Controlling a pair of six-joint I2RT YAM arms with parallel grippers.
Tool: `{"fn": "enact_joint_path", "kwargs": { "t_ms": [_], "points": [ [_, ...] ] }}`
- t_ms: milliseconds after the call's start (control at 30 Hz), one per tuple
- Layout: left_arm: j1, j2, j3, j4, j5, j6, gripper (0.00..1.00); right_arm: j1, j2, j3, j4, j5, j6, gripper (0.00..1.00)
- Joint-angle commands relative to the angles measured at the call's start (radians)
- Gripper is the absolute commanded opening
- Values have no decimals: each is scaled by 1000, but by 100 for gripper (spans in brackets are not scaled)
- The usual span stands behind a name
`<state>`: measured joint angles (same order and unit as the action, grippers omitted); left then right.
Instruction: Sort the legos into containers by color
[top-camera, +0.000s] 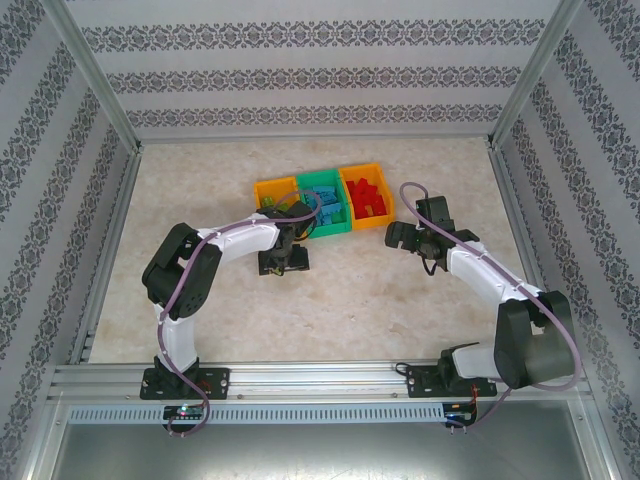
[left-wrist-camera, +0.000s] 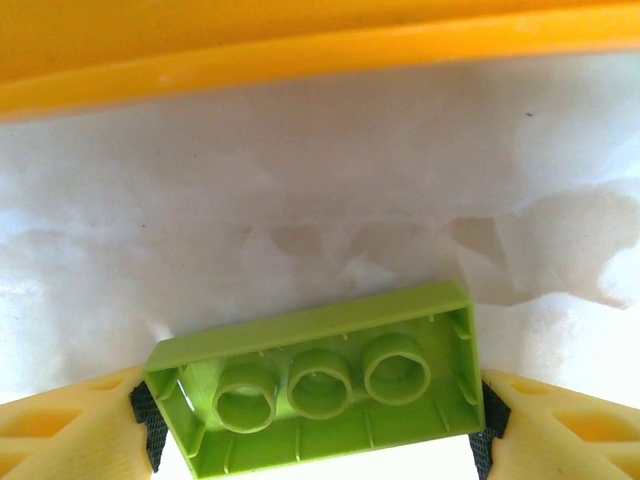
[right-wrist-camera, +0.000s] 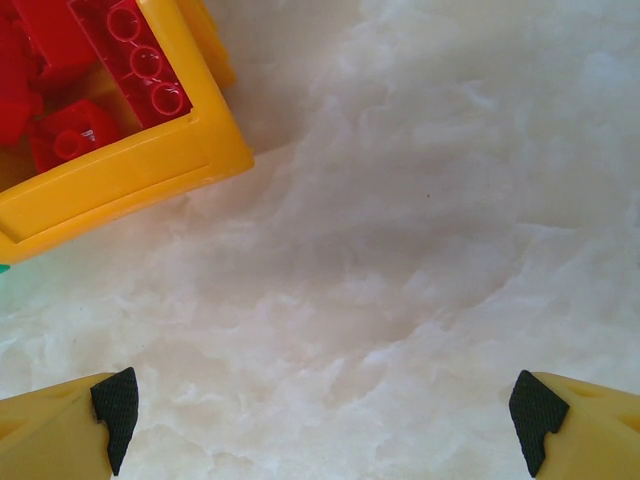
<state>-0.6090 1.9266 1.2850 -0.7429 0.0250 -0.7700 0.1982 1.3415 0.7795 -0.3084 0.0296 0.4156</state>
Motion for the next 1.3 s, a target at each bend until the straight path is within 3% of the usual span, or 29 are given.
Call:
{"fn": "enact_joint_path", "kwargs": {
  "t_ms": [0, 167, 433, 833, 1033, 1267],
  "points": [
    [-12, -33, -6, -56, -25, 22, 84, -6, 5, 1, 6, 2, -16, 98],
    [-11, -39, 3, -54, -25, -18, 93, -6, 14, 3, 12, 1, -14, 98],
    [-9, -7, 8, 14, 6, -107, 94, -6, 14, -3, 14, 3, -19, 98],
    [-6, 14, -4, 47, 23, -133, 73, -14, -42, -35, -4, 31, -44, 98],
    [-7, -32, -2, 28, -9, -100, 52, -23, -54, -54, -11, 39, -50, 98],
    [-6, -109, 60, -40, -36, -56, 51, -27, -72, -75, -21, 53, -57, 98]
  ]
}}
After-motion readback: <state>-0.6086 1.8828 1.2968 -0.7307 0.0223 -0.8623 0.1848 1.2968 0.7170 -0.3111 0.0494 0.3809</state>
